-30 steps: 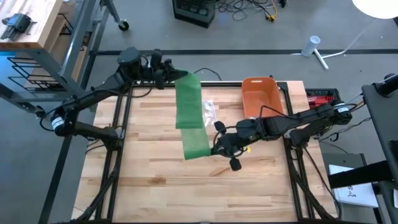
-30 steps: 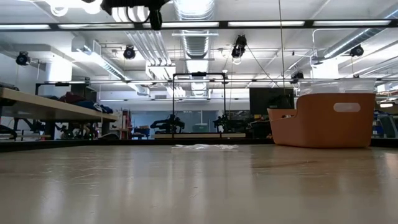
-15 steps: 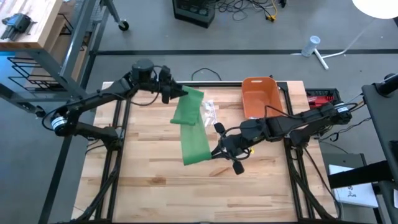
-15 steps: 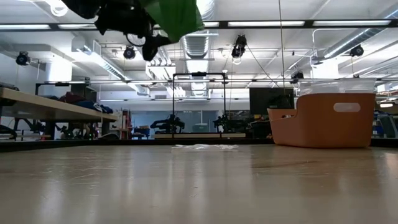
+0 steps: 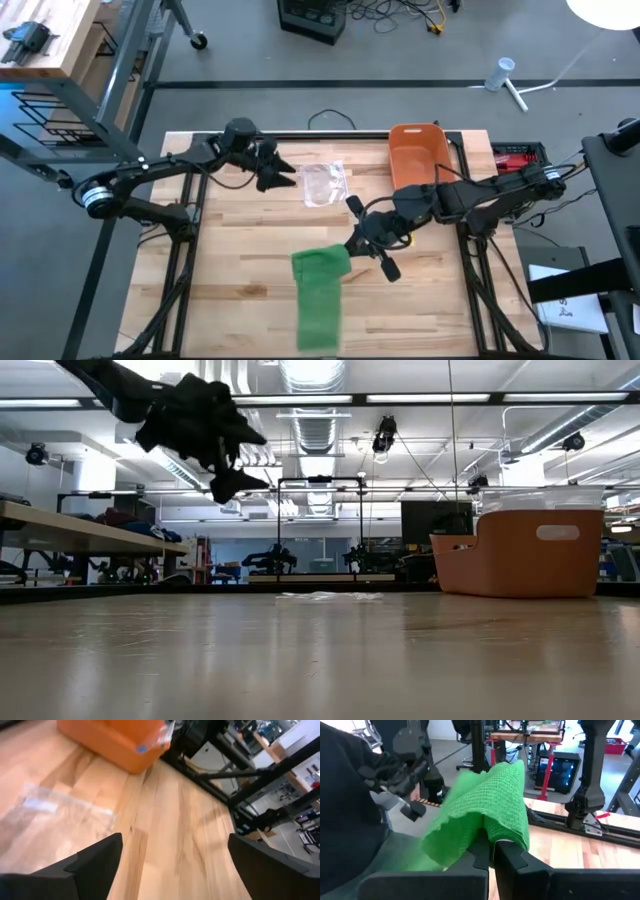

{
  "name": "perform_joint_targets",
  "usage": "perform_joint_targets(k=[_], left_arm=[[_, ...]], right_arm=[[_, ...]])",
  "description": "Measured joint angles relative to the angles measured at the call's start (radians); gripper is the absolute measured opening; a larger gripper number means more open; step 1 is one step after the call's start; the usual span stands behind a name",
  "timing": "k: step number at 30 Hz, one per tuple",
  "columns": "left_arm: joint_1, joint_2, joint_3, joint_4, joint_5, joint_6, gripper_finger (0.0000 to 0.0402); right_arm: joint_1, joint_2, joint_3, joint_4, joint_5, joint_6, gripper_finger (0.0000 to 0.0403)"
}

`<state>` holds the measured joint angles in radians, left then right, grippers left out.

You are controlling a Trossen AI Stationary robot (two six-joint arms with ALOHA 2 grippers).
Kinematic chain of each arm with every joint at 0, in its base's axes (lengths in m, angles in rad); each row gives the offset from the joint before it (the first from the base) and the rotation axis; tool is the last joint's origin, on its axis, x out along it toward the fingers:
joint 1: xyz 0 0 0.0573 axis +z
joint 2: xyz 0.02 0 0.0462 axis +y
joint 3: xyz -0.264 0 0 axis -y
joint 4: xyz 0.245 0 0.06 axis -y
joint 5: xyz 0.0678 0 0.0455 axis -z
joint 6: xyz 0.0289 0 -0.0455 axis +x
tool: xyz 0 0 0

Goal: Roll bandage
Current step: Roll the green bandage

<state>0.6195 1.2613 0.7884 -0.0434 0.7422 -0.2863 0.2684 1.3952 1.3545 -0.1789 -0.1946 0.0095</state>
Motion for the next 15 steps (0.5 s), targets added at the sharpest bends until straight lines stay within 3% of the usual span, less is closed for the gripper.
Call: perform_joint_targets(k=[7, 15], left_arm=[[-0.033, -0.050, -0.125, 0.137, 0.001, 0.004, 0.0359], [-0.152, -0.199, -0.290, 0.675, -0.005, -0.123, 0.0340]], right_arm=[[-0.012, -0.027, 0.016, -0.010, 0.032, 0.030, 0.0000], [-0.050, -0.079, 0.016, -0.147, 0.234, 0.043, 0.0000]])
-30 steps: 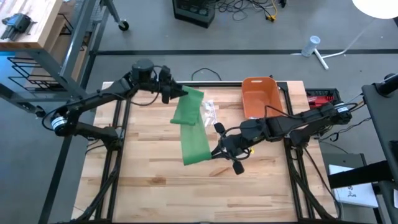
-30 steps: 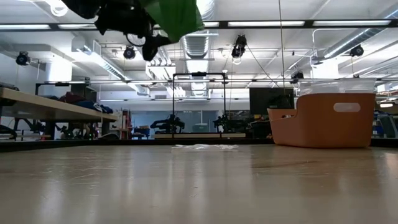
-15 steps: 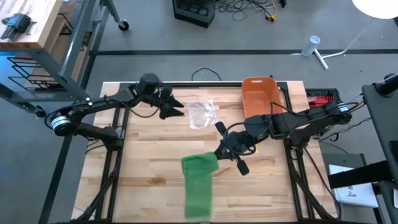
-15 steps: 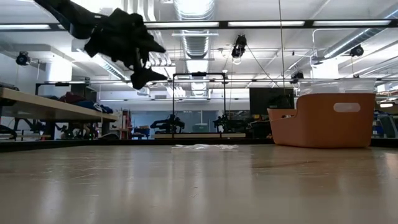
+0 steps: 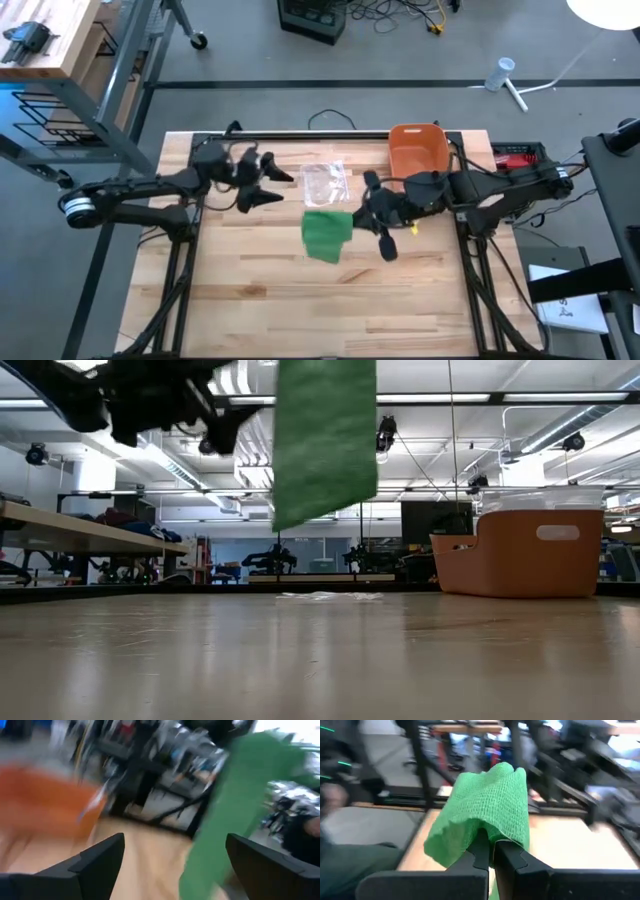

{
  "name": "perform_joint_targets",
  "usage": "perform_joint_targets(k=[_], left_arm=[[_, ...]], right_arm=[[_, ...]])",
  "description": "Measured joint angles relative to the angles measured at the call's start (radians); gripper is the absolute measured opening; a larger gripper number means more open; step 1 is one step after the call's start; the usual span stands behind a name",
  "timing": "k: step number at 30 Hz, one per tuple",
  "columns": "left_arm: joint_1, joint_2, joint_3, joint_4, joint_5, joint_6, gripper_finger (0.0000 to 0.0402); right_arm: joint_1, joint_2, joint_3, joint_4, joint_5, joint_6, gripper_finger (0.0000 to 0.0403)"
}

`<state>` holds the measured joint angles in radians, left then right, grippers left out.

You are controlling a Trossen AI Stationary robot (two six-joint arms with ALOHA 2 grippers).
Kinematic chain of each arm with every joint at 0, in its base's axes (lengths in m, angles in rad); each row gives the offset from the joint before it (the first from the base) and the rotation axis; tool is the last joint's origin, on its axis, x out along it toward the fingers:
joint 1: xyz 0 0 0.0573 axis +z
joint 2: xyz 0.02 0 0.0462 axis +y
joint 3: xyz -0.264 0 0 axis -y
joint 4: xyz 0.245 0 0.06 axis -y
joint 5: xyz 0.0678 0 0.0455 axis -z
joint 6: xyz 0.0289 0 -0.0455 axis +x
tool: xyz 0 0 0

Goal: Roll bandage
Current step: Roll the green bandage

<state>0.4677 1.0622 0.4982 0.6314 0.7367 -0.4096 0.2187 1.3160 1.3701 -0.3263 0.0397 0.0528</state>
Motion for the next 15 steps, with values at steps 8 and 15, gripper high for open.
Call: perform_joint_targets(k=[8, 15], left_arm=[[-0.163, -0.042, 0.008, 0.096, -0.237, 0.124, 0.0339], [-0.208, 0.094, 0.098, 0.084, -0.282, 0.213, 0.0340]], right_arm=[[-0.061, 0.014, 0.000, -0.029, 0.039, 0.002, 0.0000], [-0.077, 0.021, 0.000, 0.022, 0.027, -0.021, 0.0000]])
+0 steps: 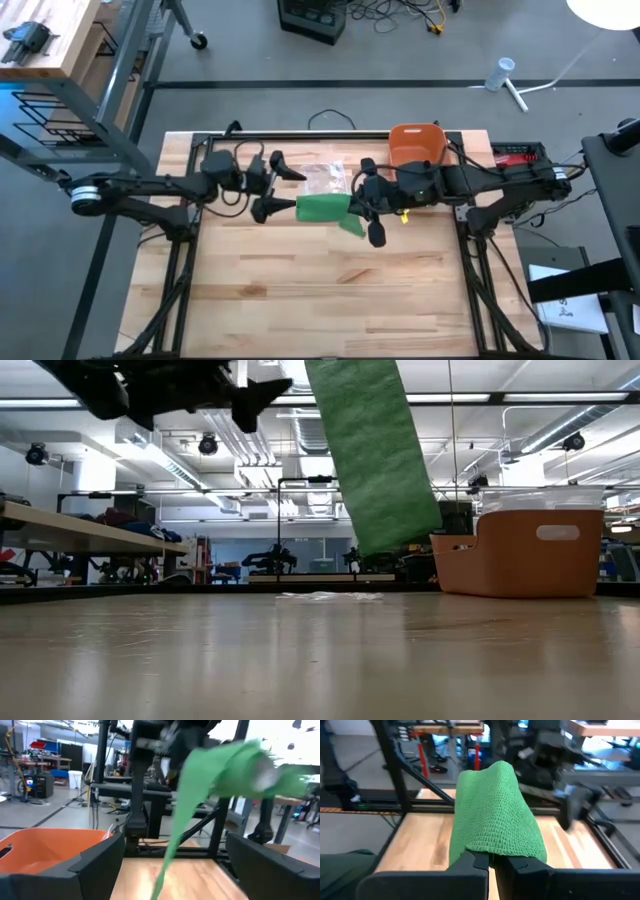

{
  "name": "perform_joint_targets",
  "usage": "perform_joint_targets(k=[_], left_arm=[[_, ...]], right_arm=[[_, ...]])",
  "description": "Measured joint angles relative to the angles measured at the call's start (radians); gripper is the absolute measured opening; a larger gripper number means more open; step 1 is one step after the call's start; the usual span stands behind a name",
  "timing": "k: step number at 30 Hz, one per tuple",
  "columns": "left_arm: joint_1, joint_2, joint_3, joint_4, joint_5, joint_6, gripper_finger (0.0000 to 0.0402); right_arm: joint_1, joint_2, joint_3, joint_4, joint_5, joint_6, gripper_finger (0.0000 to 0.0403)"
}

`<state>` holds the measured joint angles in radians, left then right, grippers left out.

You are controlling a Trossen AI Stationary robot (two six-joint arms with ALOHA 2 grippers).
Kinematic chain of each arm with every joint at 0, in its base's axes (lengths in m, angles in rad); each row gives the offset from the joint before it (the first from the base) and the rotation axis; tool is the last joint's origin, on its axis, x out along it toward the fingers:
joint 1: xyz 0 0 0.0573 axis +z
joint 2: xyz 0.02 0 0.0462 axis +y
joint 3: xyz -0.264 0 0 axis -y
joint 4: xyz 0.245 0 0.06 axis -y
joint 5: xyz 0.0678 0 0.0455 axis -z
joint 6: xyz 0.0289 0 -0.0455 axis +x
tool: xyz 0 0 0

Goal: Roll bandage
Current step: Roll the green bandage

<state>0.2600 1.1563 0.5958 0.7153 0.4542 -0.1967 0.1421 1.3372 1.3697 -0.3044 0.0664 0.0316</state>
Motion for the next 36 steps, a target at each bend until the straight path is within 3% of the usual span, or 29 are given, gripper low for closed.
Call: perform_joint_targets(k=[5, 10, 17, 21, 25, 31, 36], left_arm=[[-0.002, 0.111, 0.075, -0.001, 0.016, 0.036, 0.0336], [-0.027, 0.185, 0.161, -0.002, 0.168, 0.039, 0.0325], [-0.064, 0.250, 0.220, -0.020, 0.160, 0.068, 0.0308], [-0.064, 0.282, 0.253, -0.019, 0.068, 0.058, 0.0285], [-0.063, 0.303, 0.281, -0.023, 0.025, 0.087, 0.0217], [-0.048, 0.285, 0.296, -0.028, 0.017, 0.159, 0.0023], [-0.003, 0.209, 0.296, -0.050, -0.058, 0.210, 0.0006]], right_arm=[[0.001, 0.000, 0.000, 0.014, -0.025, 0.008, 0.0000], [0.001, 0.000, 0.000, -0.008, -0.022, 0.012, 0.0000], [0.001, -0.001, 0.000, -0.012, -0.022, 0.013, 0.0000], [0.001, -0.001, 0.000, -0.012, -0.021, 0.013, 0.0000], [0.001, -0.001, 0.000, -0.012, -0.021, 0.014, 0.0000], [0.001, -0.002, 0.000, -0.010, -0.060, 0.025, 0.0000], [0.003, 0.002, 0.000, -0.038, -0.102, 0.061, 0.0000]])
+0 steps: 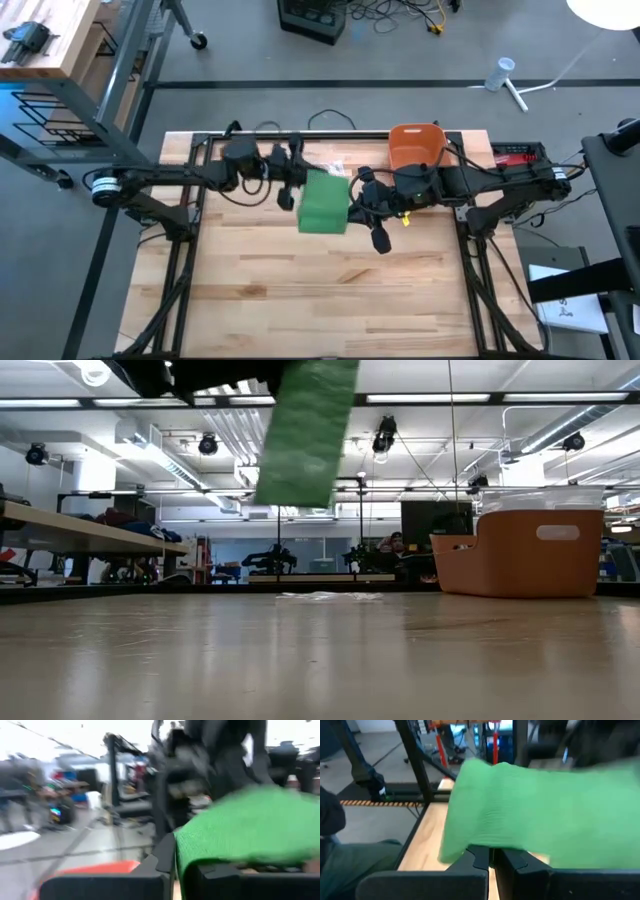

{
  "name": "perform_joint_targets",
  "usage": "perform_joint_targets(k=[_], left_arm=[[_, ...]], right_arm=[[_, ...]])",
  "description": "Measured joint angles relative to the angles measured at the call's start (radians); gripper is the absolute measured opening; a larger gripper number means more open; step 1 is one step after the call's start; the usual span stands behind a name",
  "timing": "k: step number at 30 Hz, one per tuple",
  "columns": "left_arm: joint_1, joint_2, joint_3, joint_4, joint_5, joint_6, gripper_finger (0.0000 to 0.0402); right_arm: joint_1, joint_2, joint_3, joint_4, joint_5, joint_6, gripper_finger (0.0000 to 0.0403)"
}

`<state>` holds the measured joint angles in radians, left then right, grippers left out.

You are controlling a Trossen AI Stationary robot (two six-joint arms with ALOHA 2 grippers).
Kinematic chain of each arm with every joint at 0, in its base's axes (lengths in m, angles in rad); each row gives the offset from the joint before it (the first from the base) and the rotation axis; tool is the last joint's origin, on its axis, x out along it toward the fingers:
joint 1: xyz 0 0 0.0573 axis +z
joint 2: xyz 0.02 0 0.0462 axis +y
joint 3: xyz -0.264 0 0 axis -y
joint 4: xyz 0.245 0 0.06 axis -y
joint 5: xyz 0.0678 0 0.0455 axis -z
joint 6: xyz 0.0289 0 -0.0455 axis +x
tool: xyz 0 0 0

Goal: Roll bandage
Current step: Roll the green bandage

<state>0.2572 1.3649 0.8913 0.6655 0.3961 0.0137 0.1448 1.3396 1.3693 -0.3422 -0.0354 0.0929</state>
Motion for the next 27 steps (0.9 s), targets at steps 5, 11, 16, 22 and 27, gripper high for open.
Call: perform_joint_targets(k=[5, 11, 16, 22, 27], left_arm=[[0.052, -0.125, 0.005, -0.061, -0.070, 0.087, 0.0001], [0.087, -0.223, 0.086, -0.251, -0.112, 0.175, 0.0001], [0.087, -0.230, 0.123, -0.397, -0.187, 0.234, 0.0000], [0.087, -0.231, 0.108, -0.462, -0.204, 0.238, 0.0000], [0.087, -0.224, 0.108, -0.512, -0.204, 0.210, 0.0000]], right_arm=[[0.003, 0.021, -0.002, -0.042, -0.033, 0.020, 0.0000], [0.006, 0.052, -0.003, -0.033, -0.073, 0.007, 0.0000], [0.014, 0.067, -0.003, 0.024, -0.122, -0.033, 0.0000], [0.045, 0.053, -0.003, 0.104, -0.117, -0.148, 0.0000], [0.056, 0.032, -0.002, 0.111, -0.021, -0.199, 0.0000]])
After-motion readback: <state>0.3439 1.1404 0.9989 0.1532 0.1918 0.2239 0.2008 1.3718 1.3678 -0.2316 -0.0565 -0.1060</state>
